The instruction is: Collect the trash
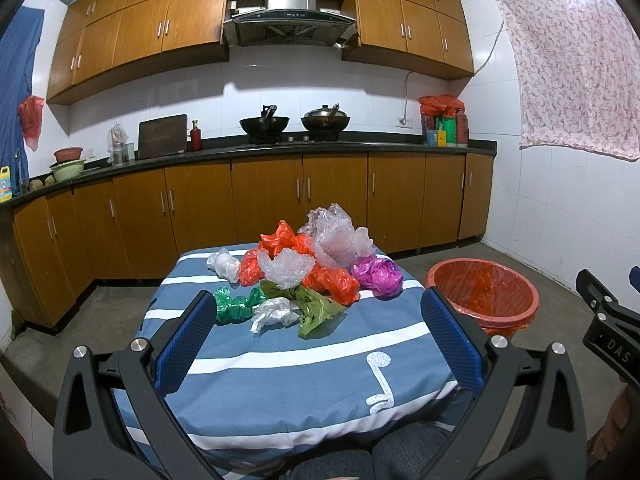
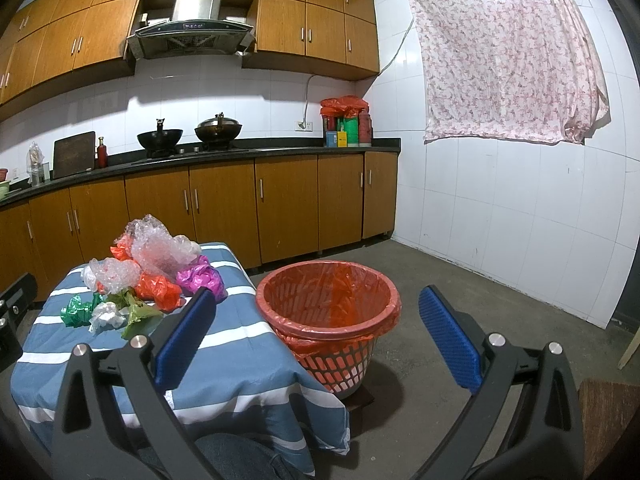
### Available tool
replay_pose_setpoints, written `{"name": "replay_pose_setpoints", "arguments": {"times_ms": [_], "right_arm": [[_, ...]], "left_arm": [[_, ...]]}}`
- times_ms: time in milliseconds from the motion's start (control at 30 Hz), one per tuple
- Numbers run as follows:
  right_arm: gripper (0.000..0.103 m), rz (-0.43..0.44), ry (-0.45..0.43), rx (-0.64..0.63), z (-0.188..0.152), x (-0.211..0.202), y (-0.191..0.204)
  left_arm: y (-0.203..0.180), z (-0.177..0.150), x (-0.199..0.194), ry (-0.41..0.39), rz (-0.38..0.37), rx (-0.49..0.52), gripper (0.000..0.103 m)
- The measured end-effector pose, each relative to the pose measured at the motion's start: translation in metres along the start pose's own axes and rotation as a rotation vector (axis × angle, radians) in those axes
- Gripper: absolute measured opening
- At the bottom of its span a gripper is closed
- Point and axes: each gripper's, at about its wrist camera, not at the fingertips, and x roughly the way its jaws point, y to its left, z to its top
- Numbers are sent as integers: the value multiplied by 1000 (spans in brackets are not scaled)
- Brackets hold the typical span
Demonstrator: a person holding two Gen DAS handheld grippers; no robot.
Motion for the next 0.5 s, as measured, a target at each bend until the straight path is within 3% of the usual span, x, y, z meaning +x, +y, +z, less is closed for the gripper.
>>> {"name": "replay_pose_setpoints", "arguments": {"times_ms": [500], "right_arm": [[99,0,1,1,-1,1,1]], "left_arm": [[0,0,0,2,0,-1,101]]}}
